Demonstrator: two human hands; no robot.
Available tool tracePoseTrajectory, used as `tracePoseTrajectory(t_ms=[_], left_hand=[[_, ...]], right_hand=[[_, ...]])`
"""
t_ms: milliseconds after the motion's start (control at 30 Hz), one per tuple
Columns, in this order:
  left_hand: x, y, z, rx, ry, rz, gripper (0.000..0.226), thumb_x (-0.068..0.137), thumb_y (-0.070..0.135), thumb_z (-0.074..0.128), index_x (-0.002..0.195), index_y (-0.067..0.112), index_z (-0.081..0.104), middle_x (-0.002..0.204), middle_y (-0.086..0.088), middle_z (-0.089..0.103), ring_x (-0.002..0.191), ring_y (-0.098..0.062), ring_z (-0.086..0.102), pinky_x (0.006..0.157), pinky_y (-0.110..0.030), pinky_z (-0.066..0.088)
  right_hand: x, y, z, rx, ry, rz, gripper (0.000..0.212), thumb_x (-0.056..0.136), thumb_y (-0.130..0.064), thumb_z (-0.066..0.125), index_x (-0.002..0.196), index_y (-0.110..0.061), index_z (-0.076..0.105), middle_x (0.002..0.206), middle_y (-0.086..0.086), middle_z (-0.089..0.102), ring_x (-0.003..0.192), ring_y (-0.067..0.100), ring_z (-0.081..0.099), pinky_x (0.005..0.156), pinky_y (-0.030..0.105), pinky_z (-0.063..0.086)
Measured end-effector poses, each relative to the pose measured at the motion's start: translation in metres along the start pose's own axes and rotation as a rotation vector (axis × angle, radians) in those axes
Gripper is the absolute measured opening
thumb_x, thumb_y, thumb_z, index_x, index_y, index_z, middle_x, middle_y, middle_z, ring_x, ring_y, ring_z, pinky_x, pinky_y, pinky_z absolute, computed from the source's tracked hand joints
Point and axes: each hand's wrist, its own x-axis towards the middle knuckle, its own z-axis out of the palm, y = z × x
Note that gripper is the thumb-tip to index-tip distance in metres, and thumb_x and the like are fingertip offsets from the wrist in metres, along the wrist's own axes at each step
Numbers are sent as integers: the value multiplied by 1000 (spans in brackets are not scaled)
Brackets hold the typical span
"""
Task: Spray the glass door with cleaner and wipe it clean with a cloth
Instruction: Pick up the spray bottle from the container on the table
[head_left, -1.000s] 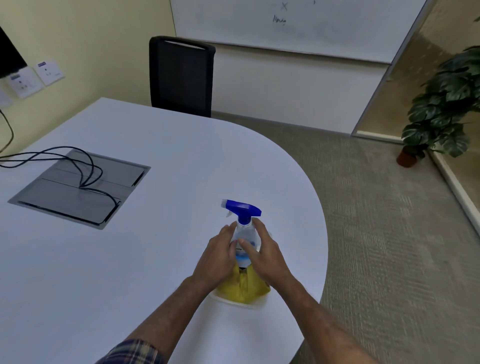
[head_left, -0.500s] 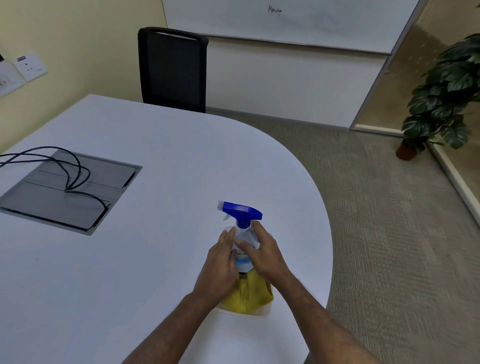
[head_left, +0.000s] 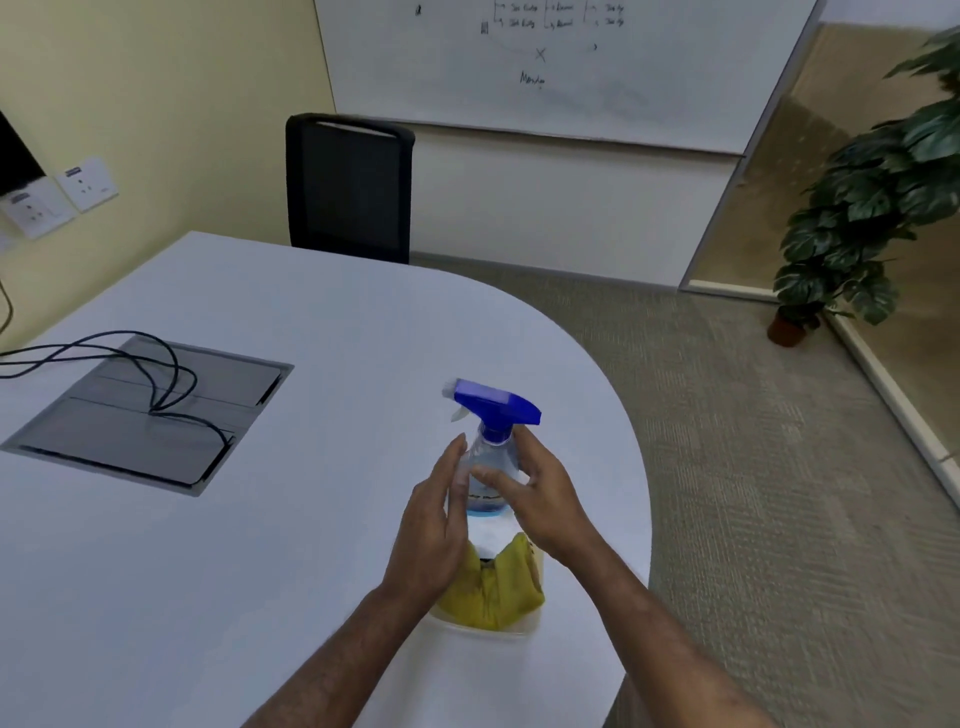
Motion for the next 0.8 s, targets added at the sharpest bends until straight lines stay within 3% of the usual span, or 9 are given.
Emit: tracePoseTrajectory(t_ms=[133, 200, 300, 400, 533, 633, 800], left_hand=[[3, 43, -12, -82, 96, 12, 58, 103, 49, 34, 155, 28, 45, 155, 9, 53, 141, -19, 55, 111, -47, 54], [5, 69, -17, -117, 104, 57, 56, 103, 49, 34, 152, 28, 49, 148, 8, 59, 132, -17, 62, 102, -38, 61], [2, 106, -20, -146, 116, 160, 57, 101, 62, 34, 135, 26, 62, 127, 4, 71, 114, -20, 73, 81, -24, 65], [-5, 143, -17, -173, 132, 252, 78, 93, 83, 28, 108, 19, 69, 98, 0, 76, 89, -19, 79, 66, -31, 67], [-22, 183, 3, -226, 141, 334, 81, 94, 83, 28, 93, 15, 72, 80, -1, 77, 70, -14, 78, 55, -35, 65], [-47, 211, 28, -278, 103, 353, 70, 95, 83, 27, 85, 29, 70, 72, 5, 76, 64, -11, 78, 49, -28, 62], [-97, 260, 86, -389, -14, 377, 67, 97, 80, 28, 82, 32, 72, 69, 3, 75, 58, -13, 75, 49, -34, 59]], right_hand=[[-18, -54, -11, 42, 65, -99, 40, 93, -33, 75, 113, -63, 58, 121, -26, 71, 117, 0, 66, 84, 14, 56], [-31, -80, -15, 71, 105, -149, 35, 92, -32, 75, 112, -57, 61, 119, -21, 73, 115, 5, 68, 87, 21, 59], [-55, -119, -23, 91, 176, -190, 32, 91, -32, 75, 112, -54, 62, 119, -16, 74, 115, 9, 70, 89, 28, 62], [-83, -153, -33, 116, 233, -228, 28, 86, -41, 76, 109, -51, 66, 115, -12, 76, 111, 11, 73, 82, 25, 61], [-125, -180, -50, 150, 337, -275, 31, 89, -30, 78, 118, -36, 67, 116, 1, 76, 109, 20, 74, 85, 31, 61], [-163, -193, -70, 163, 420, -289, 29, 91, -24, 78, 117, -23, 67, 112, 5, 77, 106, 22, 75, 83, 30, 61], [-238, -209, -115, 126, 597, -325, 28, 89, -32, 80, 111, -21, 66, 107, 6, 77, 102, 24, 75, 85, 36, 61]])
